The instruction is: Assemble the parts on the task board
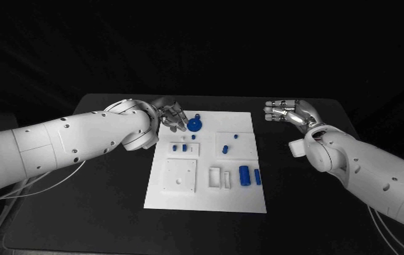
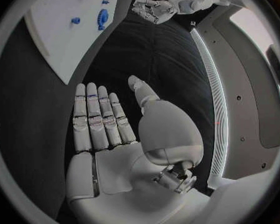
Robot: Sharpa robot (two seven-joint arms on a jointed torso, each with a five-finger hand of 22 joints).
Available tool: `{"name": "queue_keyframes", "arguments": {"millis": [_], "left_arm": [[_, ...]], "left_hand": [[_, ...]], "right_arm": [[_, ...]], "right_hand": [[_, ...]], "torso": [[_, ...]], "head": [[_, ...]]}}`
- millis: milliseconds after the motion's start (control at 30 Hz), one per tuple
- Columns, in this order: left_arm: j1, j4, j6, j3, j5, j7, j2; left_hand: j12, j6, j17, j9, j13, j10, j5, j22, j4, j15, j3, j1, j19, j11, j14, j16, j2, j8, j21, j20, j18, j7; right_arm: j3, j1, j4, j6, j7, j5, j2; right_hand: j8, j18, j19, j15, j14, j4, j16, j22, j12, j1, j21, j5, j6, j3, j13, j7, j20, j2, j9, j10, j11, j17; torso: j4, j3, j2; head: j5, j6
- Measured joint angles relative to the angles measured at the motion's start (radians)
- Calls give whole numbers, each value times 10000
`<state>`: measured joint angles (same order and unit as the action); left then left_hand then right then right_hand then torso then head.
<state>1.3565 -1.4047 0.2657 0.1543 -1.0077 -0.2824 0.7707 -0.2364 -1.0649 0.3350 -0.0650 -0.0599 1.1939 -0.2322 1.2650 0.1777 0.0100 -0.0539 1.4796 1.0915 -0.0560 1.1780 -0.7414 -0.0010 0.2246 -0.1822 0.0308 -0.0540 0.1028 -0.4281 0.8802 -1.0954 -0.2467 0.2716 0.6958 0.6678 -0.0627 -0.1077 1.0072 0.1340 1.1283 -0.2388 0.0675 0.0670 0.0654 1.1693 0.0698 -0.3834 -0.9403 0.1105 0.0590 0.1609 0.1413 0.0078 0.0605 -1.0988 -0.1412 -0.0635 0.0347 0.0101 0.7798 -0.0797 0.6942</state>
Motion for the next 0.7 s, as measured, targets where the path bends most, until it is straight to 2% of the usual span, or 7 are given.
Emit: {"name": "queue_keyframes", "arguments": {"millis": [67, 133, 200, 267, 433, 533, 700], "left_arm": [[16, 193, 91, 51, -349, 466, -202], [26, 384, 170, 112, -699, 827, -370], [33, 621, 256, 210, -1137, 1212, -570], [34, 867, 329, 339, -1591, 1555, -778], [25, 1351, 444, 610, -2547, 2199, -1196], [-17, 1642, 478, 701, -3049, 2513, -1428], [-110, 2090, 441, 768, -3687, 2853, -1727]], "left_hand": [[435, -272, -381, -30, 0, 101, 360, -369, 0, -103, 0, -114, -121, -54, -103, 709, -17, -350, 407, -121, 0, -31], [1138, -588, -911, -64, -7, 477, 643, -1058, 0, -147, 0, -199, 35, -79, 263, 1720, -50, -938, 962, -193, -1, -39], [1570, -695, -1034, -83, -6, 570, 914, -1377, -61, -124, 61, -246, 335, -102, 679, 2038, -97, -1304, 1089, -145, 0, -32], [1708, -815, -915, -114, -7, 571, 1077, -1476, -91, -85, 91, -246, 584, -103, 929, 1944, -97, -1449, 1090, -105, 1, -3], [1709, -837, -381, -120, -5, 563, 1077, -1457, -112, -51, 112, -180, 701, -111, 812, 1458, -163, -1559, 1089, -57, -1, 5], [1709, -837, -244, -118, 2, 308, 1077, -1307, -70, -47, 70, -171, 742, -174, 815, 1336, -171, -1559, 1075, -30, 0, 6], [1747, -596, 203, -11, 1, -125, 1049, -739, 52, -13, -53, -282, 839, -243, 678, 676, -281, -1610, 956, -39, -1, -77]], "right_arm": [[0, 0, -5, -1, 1, 0, -29], [0, 0, -6, -2, 5, 0, -46], [0, 0, -5, -1, 13, 0, -67], [0, 0, -6, 4, 25, 0, -91], [0, 0, 2, 8, 47, 0, -126], [0, 0, 9, 9, 61, -2, -150], [0, 0, 0, 9, 80, -3, -181]], "right_hand": [[0, 0, 0, 0, 0, -20, 0, 0, 0, -16, 0, -1, 0, 21, 0, 0, 0, 16, 0, 0, 0, 0], [0, 0, 0, 0, 0, -69, 0, 0, 0, -44, 0, -1, 0, 70, 0, 0, 0, 44, 0, 0, 0, 0], [0, 1, 1, 0, 0, -5, 0, 0, 0, -74, 0, -1, 14, 40, 0, 14, 0, 43, 0, 0, 0, 0], [0, 0, 1, 0, 0, 129, 0, 0, 0, -84, 0, -1, 36, -102, 0, 35, 0, 54, -9, -1, 0, 0], [0, 0, 1, 0, 0, 154, 0, 0, 0, -84, 0, -1, 36, -289, 0, 35, 0, 53, -10, -1, 0, 0], [0, 0, 1, -1, 1, 154, 0, 0, 0, -84, 0, -1, 36, -289, 0, 35, 0, 53, -10, -1, 0, 0], [0, 0, 1, -1, 1, 154, 0, 0, 0, -84, 0, -1, 35, -289, 0, 35, 0, 53, -9, -1, 0, 0]], "torso": [[1, -8, 1], [-3, -12, 2], [-6, -12, 2], [-5, -7, 8], [9, 0, 21], [12, 2, 27], [25, 8, 35]], "head": [[-15, -34], [-18, -58], [-17, -91], [-7, -116], [-23, -157], [-33, -174], [-35, -179]]}}
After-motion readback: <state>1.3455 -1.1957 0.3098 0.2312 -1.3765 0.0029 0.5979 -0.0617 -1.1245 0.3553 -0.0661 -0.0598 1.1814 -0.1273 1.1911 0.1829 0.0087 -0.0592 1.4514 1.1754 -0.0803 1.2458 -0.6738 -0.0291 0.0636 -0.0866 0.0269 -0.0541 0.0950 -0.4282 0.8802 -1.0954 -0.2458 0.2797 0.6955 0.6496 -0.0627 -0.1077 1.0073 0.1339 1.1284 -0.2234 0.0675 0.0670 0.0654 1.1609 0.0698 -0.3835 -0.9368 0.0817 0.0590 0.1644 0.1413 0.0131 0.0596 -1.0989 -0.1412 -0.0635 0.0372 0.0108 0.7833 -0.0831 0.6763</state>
